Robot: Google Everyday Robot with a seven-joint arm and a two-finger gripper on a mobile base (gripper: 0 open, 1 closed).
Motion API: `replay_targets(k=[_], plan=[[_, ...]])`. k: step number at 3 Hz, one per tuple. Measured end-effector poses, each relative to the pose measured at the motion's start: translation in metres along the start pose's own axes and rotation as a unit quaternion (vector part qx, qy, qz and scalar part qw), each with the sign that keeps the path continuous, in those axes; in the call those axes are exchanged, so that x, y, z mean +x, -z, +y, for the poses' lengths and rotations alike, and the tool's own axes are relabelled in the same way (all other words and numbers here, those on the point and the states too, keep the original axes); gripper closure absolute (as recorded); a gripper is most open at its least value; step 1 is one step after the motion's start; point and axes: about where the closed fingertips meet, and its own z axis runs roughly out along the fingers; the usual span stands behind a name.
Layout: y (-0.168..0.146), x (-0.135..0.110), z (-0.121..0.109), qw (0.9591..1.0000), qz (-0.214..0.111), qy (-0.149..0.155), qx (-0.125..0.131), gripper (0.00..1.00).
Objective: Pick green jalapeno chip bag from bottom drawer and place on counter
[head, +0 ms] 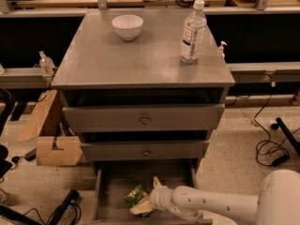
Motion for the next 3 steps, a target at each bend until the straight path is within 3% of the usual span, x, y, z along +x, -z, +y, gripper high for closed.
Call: replay_targets(k=[1, 2, 3], plan=[[-0.038, 0.016, 0.001, 0.9980, 0.053, 0.033, -0.008, 0.00], [-0.062, 0.024, 0.004, 0.9947, 0.085, 0.055, -0.018, 0.00], [-0.084, 0.039, 0.008, 0.9910, 0.113, 0.064, -0.029, 0.26]])
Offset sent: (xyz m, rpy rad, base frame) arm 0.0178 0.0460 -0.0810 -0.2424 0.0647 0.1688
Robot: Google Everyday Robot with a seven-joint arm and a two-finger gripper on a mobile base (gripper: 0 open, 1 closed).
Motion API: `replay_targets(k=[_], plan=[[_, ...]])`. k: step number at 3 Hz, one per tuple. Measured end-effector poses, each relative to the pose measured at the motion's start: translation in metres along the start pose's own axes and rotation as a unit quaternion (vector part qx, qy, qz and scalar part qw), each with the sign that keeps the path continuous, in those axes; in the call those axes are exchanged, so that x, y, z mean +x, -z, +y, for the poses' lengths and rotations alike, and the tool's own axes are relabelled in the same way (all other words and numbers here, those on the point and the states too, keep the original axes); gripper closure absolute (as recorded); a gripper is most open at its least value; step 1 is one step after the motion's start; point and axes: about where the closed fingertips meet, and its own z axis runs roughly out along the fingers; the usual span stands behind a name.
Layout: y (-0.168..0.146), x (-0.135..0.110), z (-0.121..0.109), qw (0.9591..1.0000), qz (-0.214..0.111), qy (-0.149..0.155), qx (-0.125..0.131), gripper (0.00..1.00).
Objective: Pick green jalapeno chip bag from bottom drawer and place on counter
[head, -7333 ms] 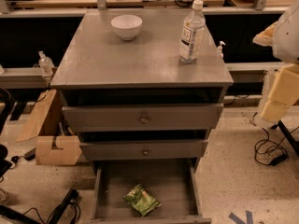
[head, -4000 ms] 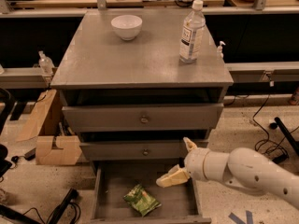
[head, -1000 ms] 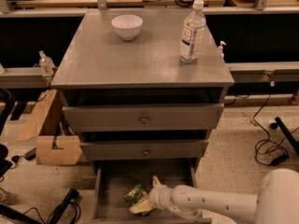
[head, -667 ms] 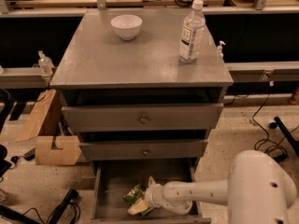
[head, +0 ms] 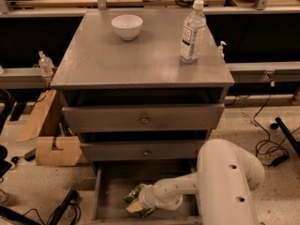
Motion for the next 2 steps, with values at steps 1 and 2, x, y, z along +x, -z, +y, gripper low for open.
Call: replay_targets(k=[1, 2], plan=[[-0.0107, 0.0044, 0.0031, 0.9999, 0.012, 0.002, -0.003, 0.49], [-0.0110, 0.0040, 0.0043, 0.9999, 0.012, 0.002, -0.004, 0.72]])
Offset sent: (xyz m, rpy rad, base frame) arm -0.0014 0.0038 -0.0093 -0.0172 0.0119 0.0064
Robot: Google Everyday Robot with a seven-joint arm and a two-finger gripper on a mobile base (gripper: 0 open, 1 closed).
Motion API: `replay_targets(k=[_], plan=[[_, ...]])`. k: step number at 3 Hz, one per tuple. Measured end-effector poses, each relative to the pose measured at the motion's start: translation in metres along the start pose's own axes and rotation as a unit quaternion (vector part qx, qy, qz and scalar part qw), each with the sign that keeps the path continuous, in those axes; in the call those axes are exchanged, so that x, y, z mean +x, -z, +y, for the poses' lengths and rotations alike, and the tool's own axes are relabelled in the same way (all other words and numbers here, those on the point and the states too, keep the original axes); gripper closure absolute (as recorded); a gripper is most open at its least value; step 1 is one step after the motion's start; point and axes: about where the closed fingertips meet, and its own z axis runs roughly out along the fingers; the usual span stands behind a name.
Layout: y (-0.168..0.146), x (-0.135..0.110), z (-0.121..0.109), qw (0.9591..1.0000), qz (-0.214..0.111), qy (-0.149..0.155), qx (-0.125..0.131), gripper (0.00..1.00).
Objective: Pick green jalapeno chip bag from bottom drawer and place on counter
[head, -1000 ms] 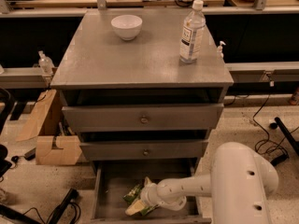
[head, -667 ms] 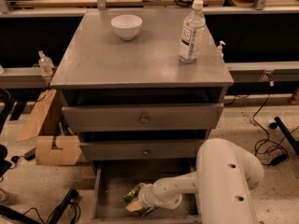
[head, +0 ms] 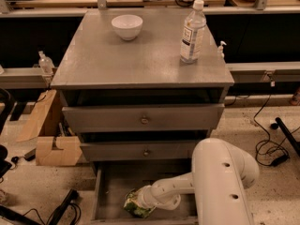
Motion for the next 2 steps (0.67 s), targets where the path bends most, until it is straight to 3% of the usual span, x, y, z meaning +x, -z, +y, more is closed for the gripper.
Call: replay_targets(k=[1, 2], plan=[[-0.001, 0.000, 0.001, 1.0000, 0.000, 0.000, -0.001, 0.96], [0.017, -0.009, 0.015, 0.9998, -0.018, 0.010, -0.007, 1.00]])
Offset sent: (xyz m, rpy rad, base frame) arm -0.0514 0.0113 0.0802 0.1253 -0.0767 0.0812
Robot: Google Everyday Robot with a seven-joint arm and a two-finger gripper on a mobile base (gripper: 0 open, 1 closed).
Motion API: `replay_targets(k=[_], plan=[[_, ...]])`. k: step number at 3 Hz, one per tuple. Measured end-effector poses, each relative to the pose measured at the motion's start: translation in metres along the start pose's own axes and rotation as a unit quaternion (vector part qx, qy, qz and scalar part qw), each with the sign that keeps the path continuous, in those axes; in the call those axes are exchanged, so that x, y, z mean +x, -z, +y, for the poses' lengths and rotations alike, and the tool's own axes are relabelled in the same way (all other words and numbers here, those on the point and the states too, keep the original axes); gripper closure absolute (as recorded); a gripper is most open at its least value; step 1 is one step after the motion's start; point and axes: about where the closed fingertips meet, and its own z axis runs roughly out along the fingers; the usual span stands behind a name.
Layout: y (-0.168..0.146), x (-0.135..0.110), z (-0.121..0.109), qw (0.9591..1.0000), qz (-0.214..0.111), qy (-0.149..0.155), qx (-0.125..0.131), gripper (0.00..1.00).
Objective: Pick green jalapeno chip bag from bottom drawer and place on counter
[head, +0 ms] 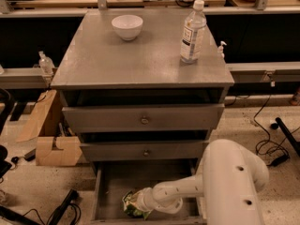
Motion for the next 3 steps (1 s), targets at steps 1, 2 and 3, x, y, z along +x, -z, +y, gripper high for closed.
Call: replay_targets(k=[1, 2, 3], plan=[[0.055, -0.022, 0.028, 0.9988, -0.044, 0.018, -0.008, 1.00], [0.118, -0.043, 0.048, 0.9957, -0.086, 0.030, -0.018, 1.00], [0.204, -0.064, 0.045, 0.9923, -0.119, 0.018, -0.029, 1.00]])
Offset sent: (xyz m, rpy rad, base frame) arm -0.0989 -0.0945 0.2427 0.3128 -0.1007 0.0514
